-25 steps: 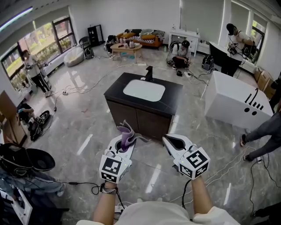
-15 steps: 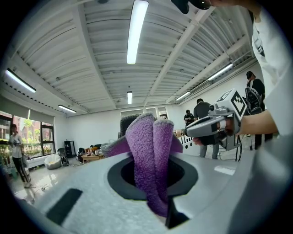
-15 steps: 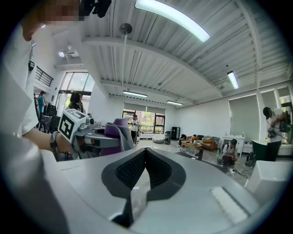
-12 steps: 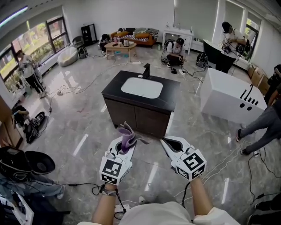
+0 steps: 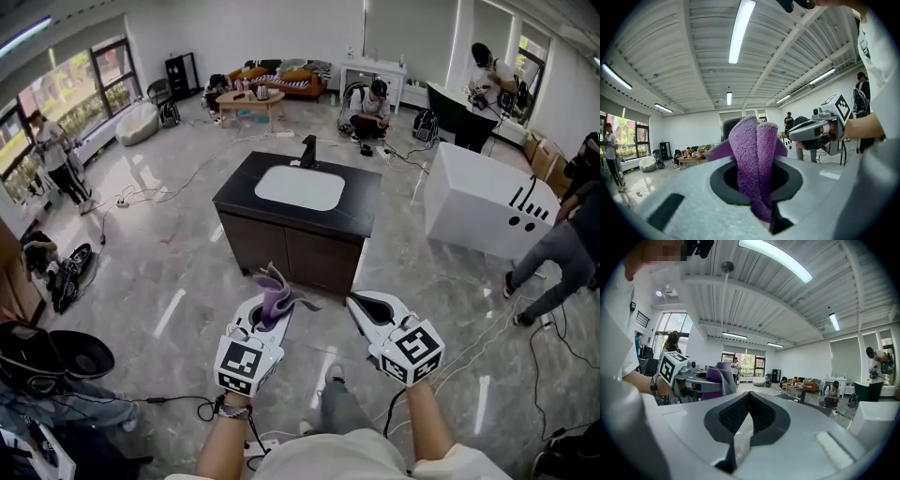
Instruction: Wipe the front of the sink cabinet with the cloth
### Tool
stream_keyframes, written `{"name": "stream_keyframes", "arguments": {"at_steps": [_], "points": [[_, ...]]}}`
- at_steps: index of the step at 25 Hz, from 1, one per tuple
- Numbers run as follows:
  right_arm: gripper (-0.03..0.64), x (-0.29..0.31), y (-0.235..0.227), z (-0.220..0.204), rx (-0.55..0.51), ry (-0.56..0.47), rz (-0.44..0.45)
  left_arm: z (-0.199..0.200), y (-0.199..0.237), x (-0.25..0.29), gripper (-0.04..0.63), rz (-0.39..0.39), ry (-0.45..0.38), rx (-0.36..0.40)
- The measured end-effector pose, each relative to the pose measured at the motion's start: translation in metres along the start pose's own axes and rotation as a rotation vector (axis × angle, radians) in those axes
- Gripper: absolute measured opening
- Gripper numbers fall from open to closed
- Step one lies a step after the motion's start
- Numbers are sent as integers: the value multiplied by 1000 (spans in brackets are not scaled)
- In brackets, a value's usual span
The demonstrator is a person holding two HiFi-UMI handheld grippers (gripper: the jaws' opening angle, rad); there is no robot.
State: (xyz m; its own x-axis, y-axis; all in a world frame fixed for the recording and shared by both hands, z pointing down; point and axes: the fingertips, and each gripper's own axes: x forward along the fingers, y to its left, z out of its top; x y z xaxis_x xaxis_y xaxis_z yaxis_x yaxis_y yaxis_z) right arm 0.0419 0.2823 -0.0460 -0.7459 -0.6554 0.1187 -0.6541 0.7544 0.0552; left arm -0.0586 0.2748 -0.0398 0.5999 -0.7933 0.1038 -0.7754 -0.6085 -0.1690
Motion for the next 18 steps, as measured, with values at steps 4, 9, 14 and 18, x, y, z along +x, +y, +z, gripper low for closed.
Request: {"name": "stream_keyframes", "arguments": {"at_steps": [4, 9, 14, 18], "points": [[6, 19, -20, -2, 43, 1, 35, -2, 15, 28, 52, -1, -3, -2], [6, 48, -73, 12, 57, -31, 35, 10, 45, 79, 52, 10, -34, 1], [6, 82, -133, 19, 37, -39, 17, 18, 79, 136, 52, 16, -43, 9], [6, 104, -176, 23, 32, -26, 16, 23, 97, 178, 52, 11, -34, 9]]}}
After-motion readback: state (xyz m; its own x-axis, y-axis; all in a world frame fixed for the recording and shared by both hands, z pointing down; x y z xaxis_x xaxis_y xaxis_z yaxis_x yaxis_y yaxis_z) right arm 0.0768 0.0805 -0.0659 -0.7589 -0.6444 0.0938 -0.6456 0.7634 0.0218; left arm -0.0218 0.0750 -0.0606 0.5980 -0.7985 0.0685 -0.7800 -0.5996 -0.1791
